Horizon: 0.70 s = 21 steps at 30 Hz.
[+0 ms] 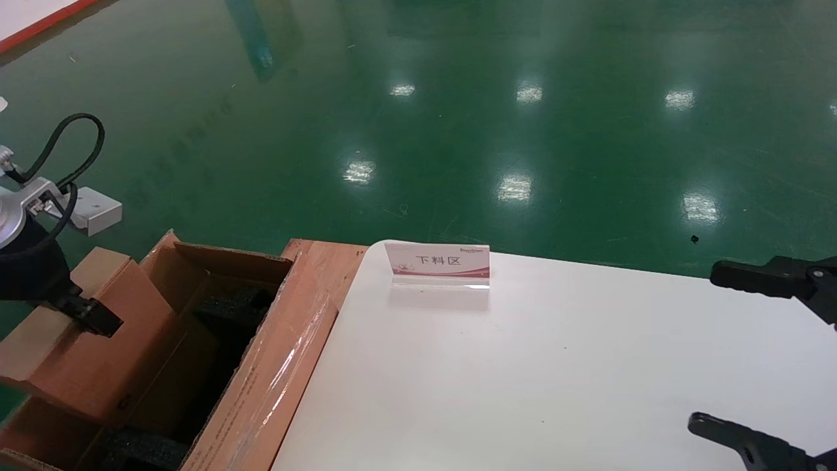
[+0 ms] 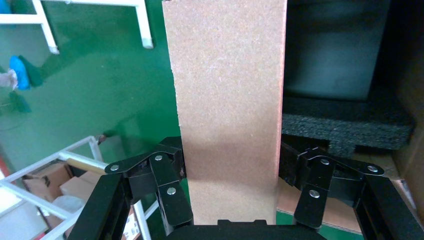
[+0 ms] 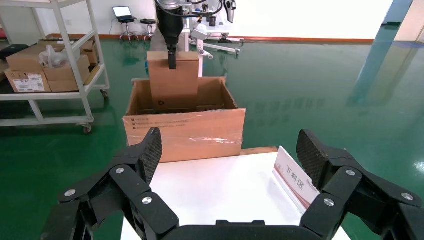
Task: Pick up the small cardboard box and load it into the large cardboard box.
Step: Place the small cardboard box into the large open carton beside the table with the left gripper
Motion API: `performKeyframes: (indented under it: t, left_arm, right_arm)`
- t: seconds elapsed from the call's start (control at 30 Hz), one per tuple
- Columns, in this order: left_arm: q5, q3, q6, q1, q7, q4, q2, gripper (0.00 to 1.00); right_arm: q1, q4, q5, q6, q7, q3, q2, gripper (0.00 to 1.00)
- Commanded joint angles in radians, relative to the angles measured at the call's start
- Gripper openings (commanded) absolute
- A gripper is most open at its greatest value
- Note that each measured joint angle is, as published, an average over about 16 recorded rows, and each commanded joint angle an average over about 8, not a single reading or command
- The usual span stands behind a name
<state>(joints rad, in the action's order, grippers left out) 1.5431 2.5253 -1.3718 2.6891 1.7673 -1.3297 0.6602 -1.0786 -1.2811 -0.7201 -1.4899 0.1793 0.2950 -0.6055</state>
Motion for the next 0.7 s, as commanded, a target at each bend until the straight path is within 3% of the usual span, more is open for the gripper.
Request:
performKeyframes:
  t: [0.03,0.7]
  left_arm:
    - [0.004,0.002,0.0,-0.006,0.002,0.0,0.003,0.0]
    - [0.048,0.014,0.077,-0.086,0.031,0.024,0.004,0.0]
  right_arm:
    - [0.0,0.0,0.0,0.0,0.0,0.0,0.0,1.0]
    - [0.0,0.0,0.001,0.001,-0.001,0.001,0.0,1.0]
